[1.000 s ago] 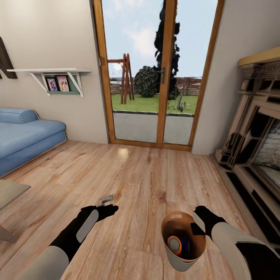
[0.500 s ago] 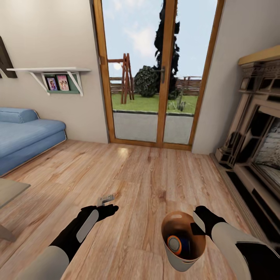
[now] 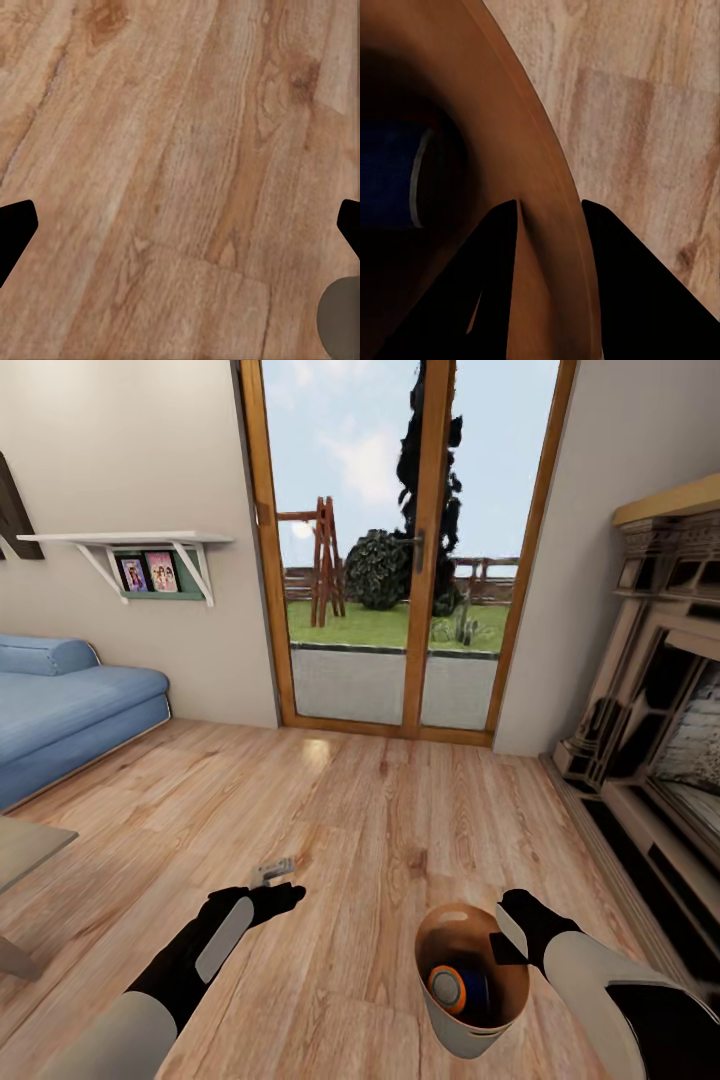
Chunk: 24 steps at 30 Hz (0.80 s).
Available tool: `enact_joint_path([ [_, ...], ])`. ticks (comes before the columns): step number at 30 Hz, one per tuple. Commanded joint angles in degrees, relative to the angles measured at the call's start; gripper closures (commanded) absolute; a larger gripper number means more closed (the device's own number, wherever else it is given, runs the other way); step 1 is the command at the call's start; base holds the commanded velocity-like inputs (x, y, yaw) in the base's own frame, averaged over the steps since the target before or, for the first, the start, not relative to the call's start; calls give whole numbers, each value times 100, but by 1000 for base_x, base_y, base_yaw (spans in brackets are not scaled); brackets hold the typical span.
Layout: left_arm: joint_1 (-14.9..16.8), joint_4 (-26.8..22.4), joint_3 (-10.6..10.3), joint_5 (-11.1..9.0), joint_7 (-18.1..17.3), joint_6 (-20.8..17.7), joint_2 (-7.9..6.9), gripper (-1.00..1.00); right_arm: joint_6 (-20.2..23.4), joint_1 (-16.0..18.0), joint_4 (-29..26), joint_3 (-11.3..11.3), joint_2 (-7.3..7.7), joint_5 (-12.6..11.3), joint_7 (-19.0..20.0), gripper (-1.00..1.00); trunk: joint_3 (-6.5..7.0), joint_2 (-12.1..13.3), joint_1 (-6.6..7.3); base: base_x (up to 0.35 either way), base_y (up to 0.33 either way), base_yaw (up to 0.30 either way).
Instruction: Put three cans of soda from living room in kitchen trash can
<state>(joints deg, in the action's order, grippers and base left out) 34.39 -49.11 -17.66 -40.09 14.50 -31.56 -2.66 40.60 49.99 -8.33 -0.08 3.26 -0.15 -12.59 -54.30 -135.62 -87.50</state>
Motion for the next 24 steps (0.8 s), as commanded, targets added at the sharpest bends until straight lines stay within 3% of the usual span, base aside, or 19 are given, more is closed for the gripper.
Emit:
enact_joint_path([
  [1, 0, -7, 0, 1, 0, -6, 1, -100, -8, 2, -2, -27, 0, -38, 28, 100, -17, -40, -22, 0, 0, 0],
  [9, 0, -20, -2, 1, 0, -30, 10, -100, -15, 2, -2, -28, 0, -29, 28, 100, -161, -361, -197, 0, 0, 0],
  [13, 0, -42, -1, 1, 1, -58, 11, -100, -54, 2, -2, -28, 0, -20, 28, 100, -161, -361, -197, 0, 0, 0],
  [17, -2, -71, -4, 1, 1, -80, 9, -100, -361, -3, 7, -27, 0, -8, 24, 100, -161, -361, -197, 0, 0, 0],
  [24, -3, -80, -8, 1, 1, -86, 11, -100, -504, -82, 3, -27, 0, 19, 28, 100, -251, -562, -307, 0, 0, 0],
])
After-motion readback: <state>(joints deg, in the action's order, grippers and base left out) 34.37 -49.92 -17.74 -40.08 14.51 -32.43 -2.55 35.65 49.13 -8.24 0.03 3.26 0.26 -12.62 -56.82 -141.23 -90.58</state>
